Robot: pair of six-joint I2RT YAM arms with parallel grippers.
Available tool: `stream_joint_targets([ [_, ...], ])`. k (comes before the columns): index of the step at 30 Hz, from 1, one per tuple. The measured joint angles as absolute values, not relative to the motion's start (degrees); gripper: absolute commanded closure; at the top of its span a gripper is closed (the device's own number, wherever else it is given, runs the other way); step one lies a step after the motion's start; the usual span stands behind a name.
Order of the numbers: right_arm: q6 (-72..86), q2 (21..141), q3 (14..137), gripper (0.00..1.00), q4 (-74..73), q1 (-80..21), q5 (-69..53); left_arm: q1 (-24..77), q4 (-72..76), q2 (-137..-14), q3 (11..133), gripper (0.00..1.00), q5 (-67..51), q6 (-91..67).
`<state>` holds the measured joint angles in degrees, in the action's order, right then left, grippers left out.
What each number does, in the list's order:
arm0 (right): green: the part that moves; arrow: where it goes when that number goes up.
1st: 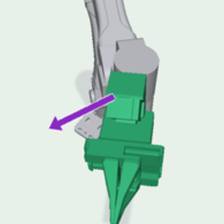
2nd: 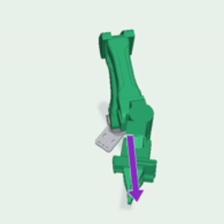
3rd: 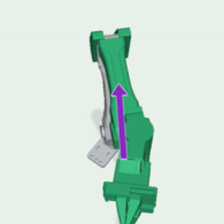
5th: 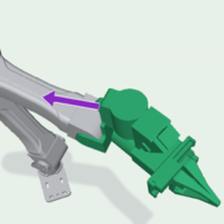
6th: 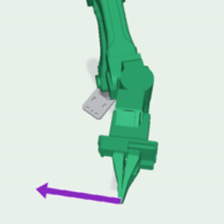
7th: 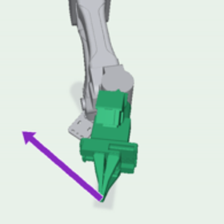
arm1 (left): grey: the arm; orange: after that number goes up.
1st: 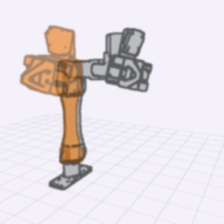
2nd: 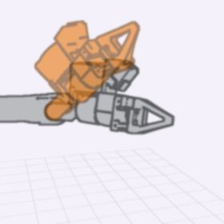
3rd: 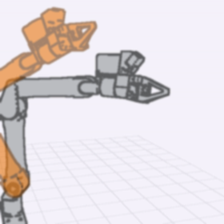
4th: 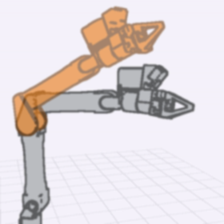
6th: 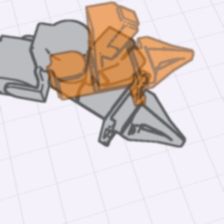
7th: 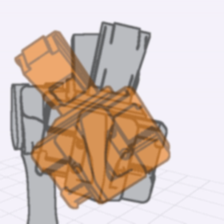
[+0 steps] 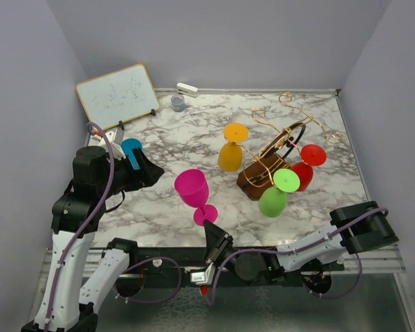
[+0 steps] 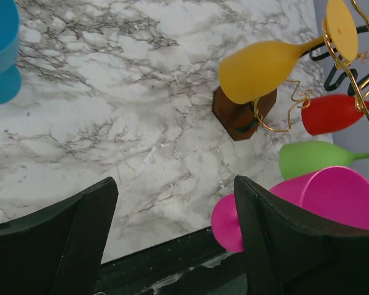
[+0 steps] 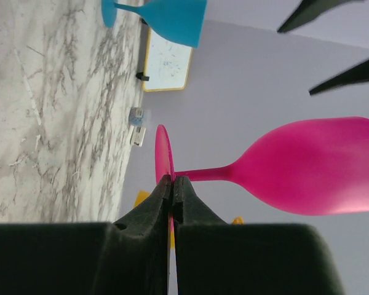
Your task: Take the wine glass off the wine glass rack
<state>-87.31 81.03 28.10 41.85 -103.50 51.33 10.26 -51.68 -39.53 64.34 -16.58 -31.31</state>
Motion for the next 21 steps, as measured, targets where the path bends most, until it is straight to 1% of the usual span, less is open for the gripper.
stream_joint_targets([
  [7,-91.8,88.8,28.1,0.99,45.0,-104.8,51.7,11.8,-52.0,-38.9,64.4,0.21,-21.1,-32.4],
  [16,-93.4,91.9,28.1,0.99,48.1,-104.9,51.9,13.7,-52.0,-37.6,63.8,0.21,-24.7,-32.6],
  [21,-93.8,93.1,28.2,0.99,49.0,-104.9,51.9,14.7,-52.0,-36.8,62.0,0.24,-26.0,-32.5],
])
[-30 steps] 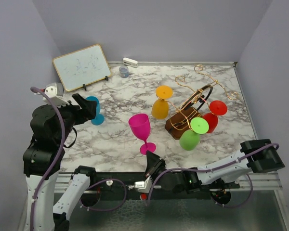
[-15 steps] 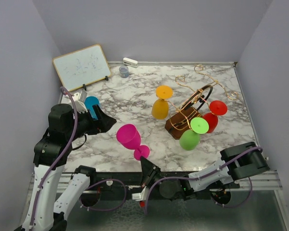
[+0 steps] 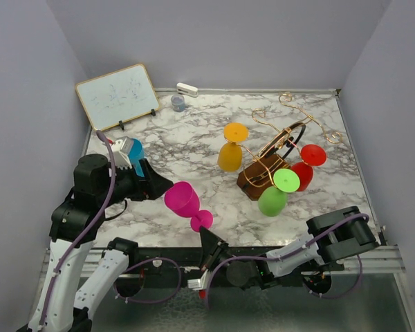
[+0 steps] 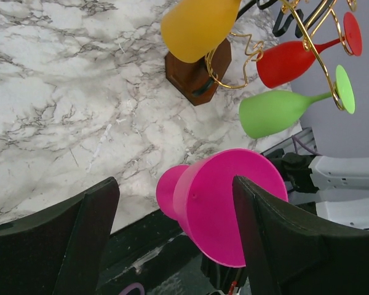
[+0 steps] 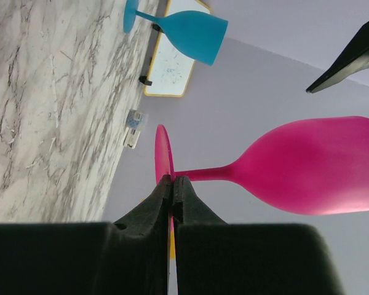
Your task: Take the wine glass off the wine glass rack
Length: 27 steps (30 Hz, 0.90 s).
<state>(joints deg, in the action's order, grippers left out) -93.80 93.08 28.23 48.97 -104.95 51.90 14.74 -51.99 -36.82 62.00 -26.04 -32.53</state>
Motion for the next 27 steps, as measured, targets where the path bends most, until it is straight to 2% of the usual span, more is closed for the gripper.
stream_joint_targets([
  [8,-94.4,93.3,28.9,0.99,50.5,-104.9,51.9,16.1,-52.3,-35.3,58.3,0.32,-27.3,-32.2],
  [12,-94.8,93.8,29.1,0.99,51.1,-104.9,51.9,16.4,-52.4,-35.0,56.2,0.44,-28.0,-31.9],
  [16,-94.8,94.7,29.3,0.97,51.1,-104.9,51.9,16.6,-52.4,-35.0,54.7,0.68,-28.2,-31.1],
  [17,-94.8,94.9,29.3,0.96,51.1,-104.9,51.9,16.6,-52.4,-35.0,54.6,0.81,-28.3,-31.0],
  [19,-94.7,95.0,29.3,0.94,51.0,-104.9,51.9,16.6,-52.4,-35.0,54.6,1.00,-28.4,-30.6],
  [24,-93.3,95.0,30.0,0.83,50.1,-104.9,52.5,16.6,-53.1,-35.3,54.6,1.00,-26.9,-28.8],
  [27,-91.7,95.0,30.3,0.72,49.0,-104.9,52.9,16.6,-53.9,-36.1,55.0,1.00,-25.8,-28.7],
])
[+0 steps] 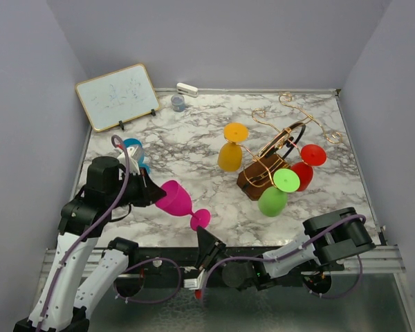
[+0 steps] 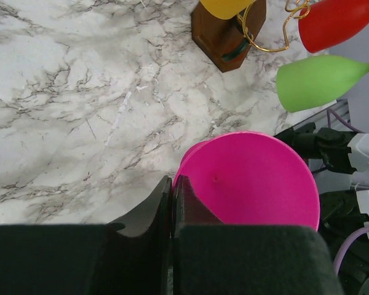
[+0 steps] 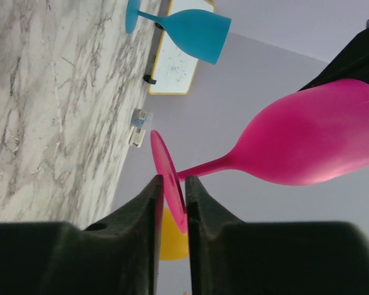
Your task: Take the wine glass off the wine glass rack
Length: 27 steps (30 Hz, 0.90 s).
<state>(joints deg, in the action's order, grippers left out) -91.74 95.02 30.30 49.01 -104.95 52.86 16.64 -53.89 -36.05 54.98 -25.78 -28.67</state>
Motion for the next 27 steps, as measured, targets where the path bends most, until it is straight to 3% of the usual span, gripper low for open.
stream_joint_targets([
  [5,-87.0,95.0,31.9,0.65,43.4,-104.9,53.2,17.0,-55.2,-38.8,58.7,1.00,-22.3,-28.3],
  [17,-69.9,94.8,35.5,0.64,21.0,-105.0,52.8,17.1,-49.1,-46.9,67.0,1.00,-6.2,-26.5],
  [27,-66.8,94.8,36.1,0.64,16.8,-104.9,52.5,17.1,-38.0,-67.6,67.1,1.00,8.8,-20.7],
])
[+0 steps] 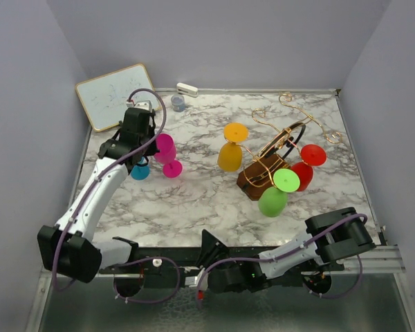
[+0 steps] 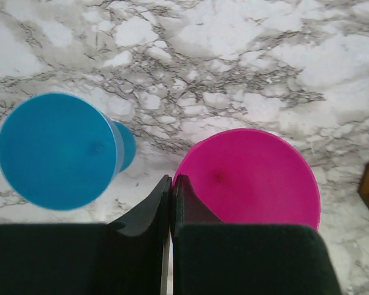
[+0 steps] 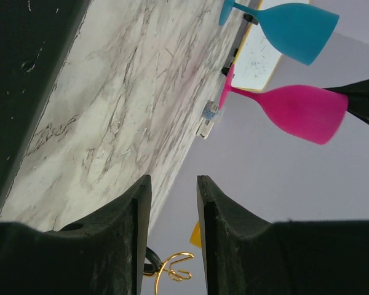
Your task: Take the wine glass off the wine glass rack
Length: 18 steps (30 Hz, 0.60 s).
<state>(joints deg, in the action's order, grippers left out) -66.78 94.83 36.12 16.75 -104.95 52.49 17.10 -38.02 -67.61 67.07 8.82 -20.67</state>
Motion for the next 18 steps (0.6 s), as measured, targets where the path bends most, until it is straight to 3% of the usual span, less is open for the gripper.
stream_joint_targets([
  [14,-65.7,94.8,36.5,0.64,16.4,-104.9,51.7,17.1,-31.1,-84.6,73.8,1.00,18.4,-17.2],
  [18,-65.6,94.5,36.5,0.64,16.1,-104.9,51.6,16.8,-30.8,-87.1,74.4,0.95,20.6,-16.9],
])
